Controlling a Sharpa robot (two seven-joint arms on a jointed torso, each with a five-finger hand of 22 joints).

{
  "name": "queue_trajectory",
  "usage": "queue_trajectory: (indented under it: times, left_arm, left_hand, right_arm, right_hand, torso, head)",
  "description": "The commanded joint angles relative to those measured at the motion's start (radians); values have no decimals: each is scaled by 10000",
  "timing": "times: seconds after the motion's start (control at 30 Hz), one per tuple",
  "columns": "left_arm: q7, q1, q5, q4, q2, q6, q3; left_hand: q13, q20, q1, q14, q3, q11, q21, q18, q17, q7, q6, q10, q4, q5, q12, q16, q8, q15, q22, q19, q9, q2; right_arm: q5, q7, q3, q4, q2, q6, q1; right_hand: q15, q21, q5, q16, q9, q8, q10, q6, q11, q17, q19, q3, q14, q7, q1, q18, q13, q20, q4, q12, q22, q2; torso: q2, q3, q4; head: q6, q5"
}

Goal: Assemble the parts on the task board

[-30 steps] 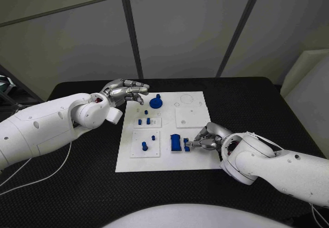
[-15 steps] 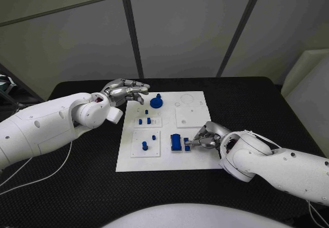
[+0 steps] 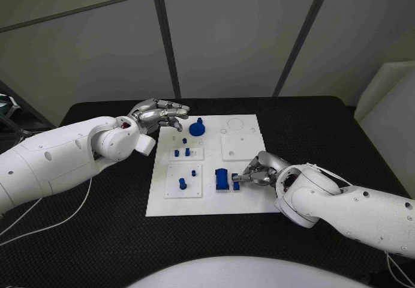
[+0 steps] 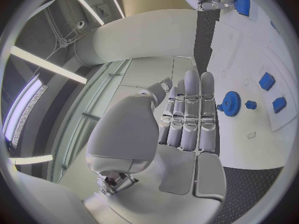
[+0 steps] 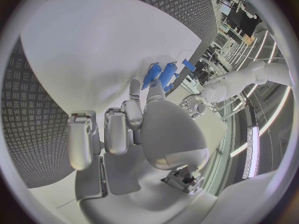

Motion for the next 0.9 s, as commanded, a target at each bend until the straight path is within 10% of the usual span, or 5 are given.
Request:
queue_trajectory:
  times: [0.03,0.5,0.9]
  left_arm:
    - [27,16,47,-1,10,75,8]
    - [28,12,47,-11,-4,82,7]
    - [28,12,47,19,-42,73,7]
  left_hand:
    - [17,26,44,17,8,-9,-50,108,3,-3,-81,-85,-73,46,-1,-58,-50,46,-13,73,10,57]
    - [18,24,59,17,15,-9,-51,108,5,-2,-80,-85,-87,56,0,-64,-50,45,-11,76,16,66]
    - [18,24,59,17,15,-9,-51,108,5,-2,-80,-85,-87,56,0,-64,-50,45,-11,76,16,66]
  right_arm:
    - [-213,309,1,95,-69,-220,7]
    - [73,1195,-3,624,-493,-386,5]
    - [108,980,-7,740,-785,465,3]
  right_hand:
    - [-54,32,-72,-3,38,68,19,55,-79,18,1018,-72,480,-21,56,-151,-2,-72,-32,37,2635,-6]
    - [-44,32,-107,8,131,49,23,48,-58,48,1018,-266,484,10,-250,-151,7,-73,109,32,2635,-148]
    - [-58,32,-99,5,199,49,23,57,-82,47,1018,-225,484,-22,-52,-151,5,-80,-17,20,2635,-192]
  torso:
    - [-7,-1,-4]
    - [-13,-11,-7]
    - [-5,-19,11]
  head:
    - [0,-3]
    - [43,-18]
    - [36,-37]
